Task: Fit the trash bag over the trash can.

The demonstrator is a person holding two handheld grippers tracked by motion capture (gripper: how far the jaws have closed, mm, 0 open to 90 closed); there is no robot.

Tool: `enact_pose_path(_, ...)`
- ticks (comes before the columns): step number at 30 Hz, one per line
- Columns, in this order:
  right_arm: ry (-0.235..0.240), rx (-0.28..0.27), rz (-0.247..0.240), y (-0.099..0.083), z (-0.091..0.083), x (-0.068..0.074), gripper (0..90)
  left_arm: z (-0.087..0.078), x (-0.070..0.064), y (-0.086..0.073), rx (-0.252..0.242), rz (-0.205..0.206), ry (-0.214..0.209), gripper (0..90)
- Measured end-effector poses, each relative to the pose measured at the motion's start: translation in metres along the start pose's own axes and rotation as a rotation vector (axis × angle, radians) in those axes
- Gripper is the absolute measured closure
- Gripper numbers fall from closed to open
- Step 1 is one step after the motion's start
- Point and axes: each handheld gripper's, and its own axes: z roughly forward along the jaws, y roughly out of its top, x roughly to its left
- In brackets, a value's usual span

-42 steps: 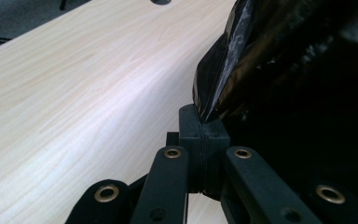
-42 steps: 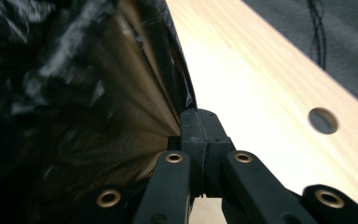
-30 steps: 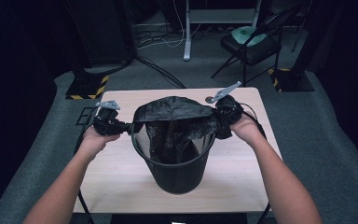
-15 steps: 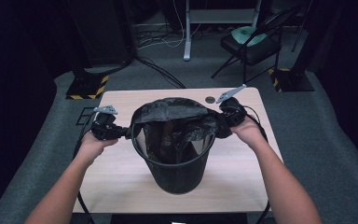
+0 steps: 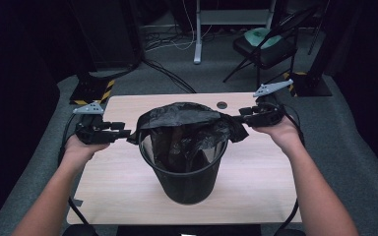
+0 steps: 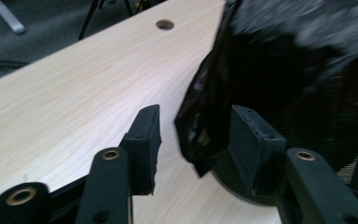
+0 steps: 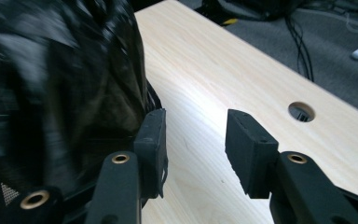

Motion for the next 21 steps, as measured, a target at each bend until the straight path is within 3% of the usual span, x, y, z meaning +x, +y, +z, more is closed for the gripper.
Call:
enact_pose_path(3,0.003,-0.026,-0.017,0.004,-0.016,0.005,54.4,-0.008,-0.008,0.002,-0.012,0.03,-0.012,50.0)
enact_pose_path(8,0.059,-0.052,-0.054,0.011,-0.036,0.02,50.8,-0.014,-0.023,0.003,-0.013,0.075,-0.025,48.6)
enact_pose_path(13,0.098,-0.046,-0.096,0.016,-0.04,0.036,48.4,-0.011,-0.035,0.002,-0.007,0.106,-0.038,47.9)
enact_pose_path(21,0.125,-0.019,-0.134,0.024,-0.033,0.045,46.0,0.006,-0.026,0.005,0.01,0.095,-0.04,50.2)
